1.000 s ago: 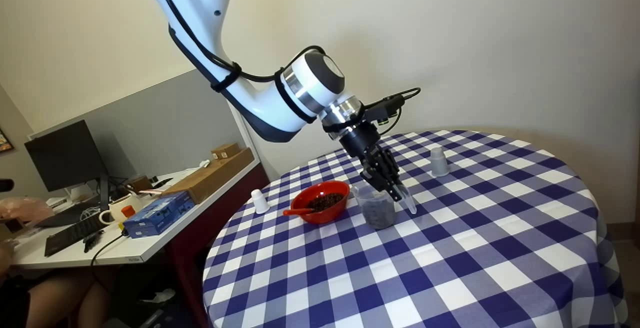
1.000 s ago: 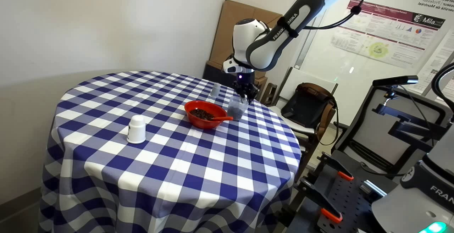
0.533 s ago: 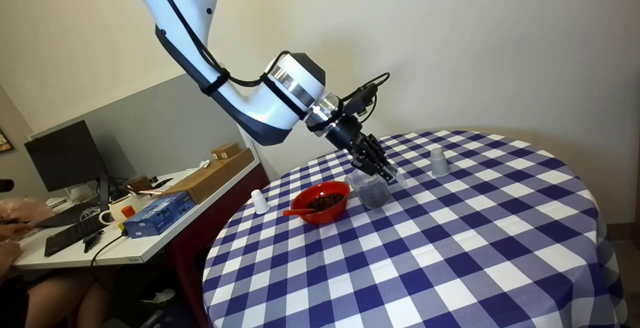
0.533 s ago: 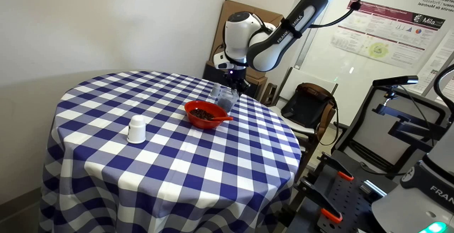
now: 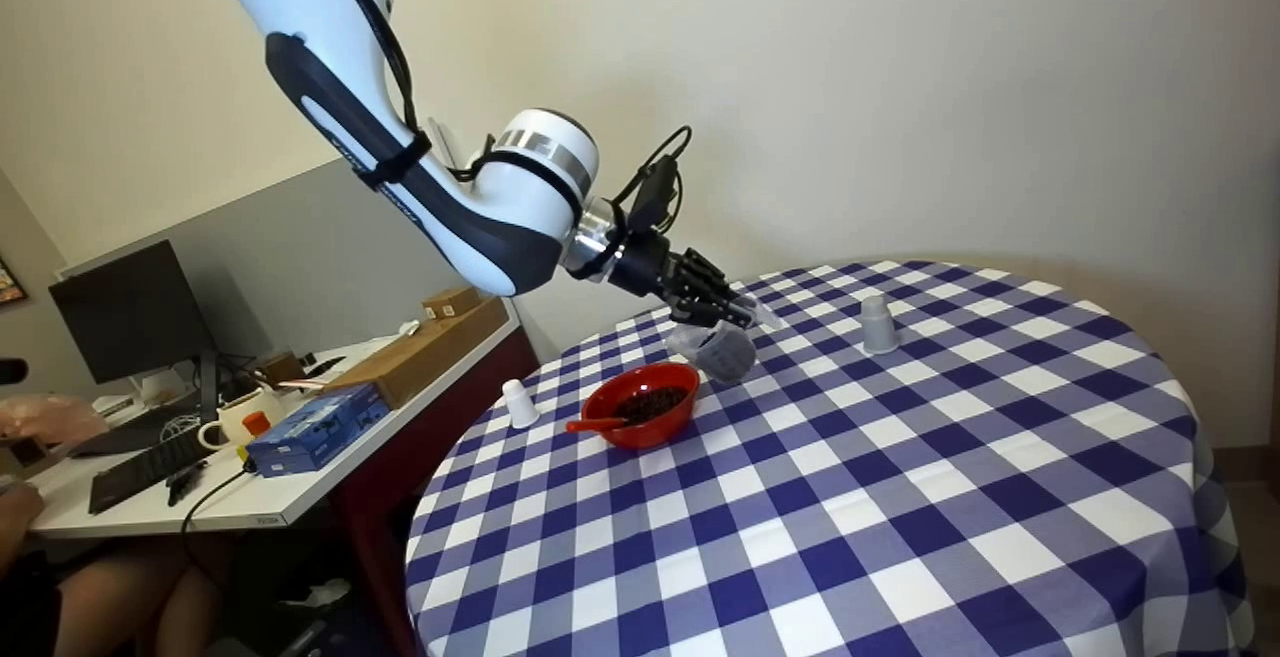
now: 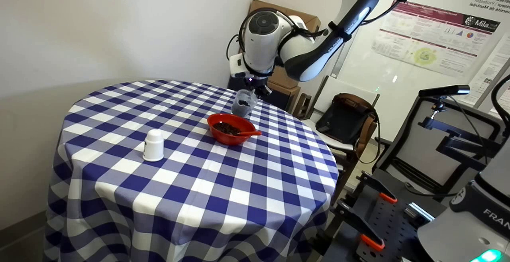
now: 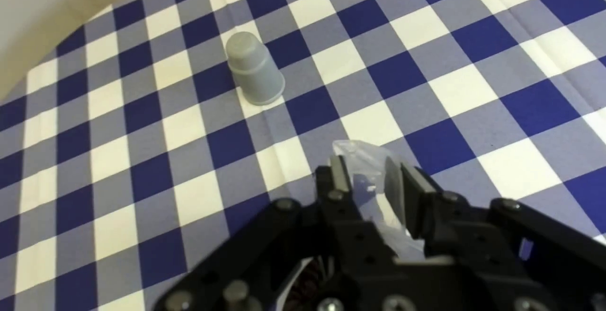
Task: Pour the contents of the clear jar into the red bowl
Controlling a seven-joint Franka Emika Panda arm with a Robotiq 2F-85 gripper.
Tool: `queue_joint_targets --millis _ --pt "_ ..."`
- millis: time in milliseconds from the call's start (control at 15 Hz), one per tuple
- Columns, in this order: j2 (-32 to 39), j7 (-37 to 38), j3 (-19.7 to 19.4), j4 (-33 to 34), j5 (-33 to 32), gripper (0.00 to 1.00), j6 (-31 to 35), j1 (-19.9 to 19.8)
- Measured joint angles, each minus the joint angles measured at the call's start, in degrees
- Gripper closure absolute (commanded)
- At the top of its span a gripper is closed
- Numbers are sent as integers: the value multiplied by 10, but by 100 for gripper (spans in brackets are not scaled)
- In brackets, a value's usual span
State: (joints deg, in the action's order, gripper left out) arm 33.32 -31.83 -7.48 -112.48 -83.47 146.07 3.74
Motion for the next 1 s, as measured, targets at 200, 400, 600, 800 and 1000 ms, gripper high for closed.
queue_joint_targets --millis 200,400,600,800,1000 --pt "-19 110 19 -18 -114 90 -24 11" --pt "-38 227 42 -41 -237 91 -77 22" --pt "-51 306 69 -69 -318 91 -147 26" --pt "-55 347 91 -99 -362 91 -217 28" --pt "-55 371 106 -128 -398 91 -277 28"
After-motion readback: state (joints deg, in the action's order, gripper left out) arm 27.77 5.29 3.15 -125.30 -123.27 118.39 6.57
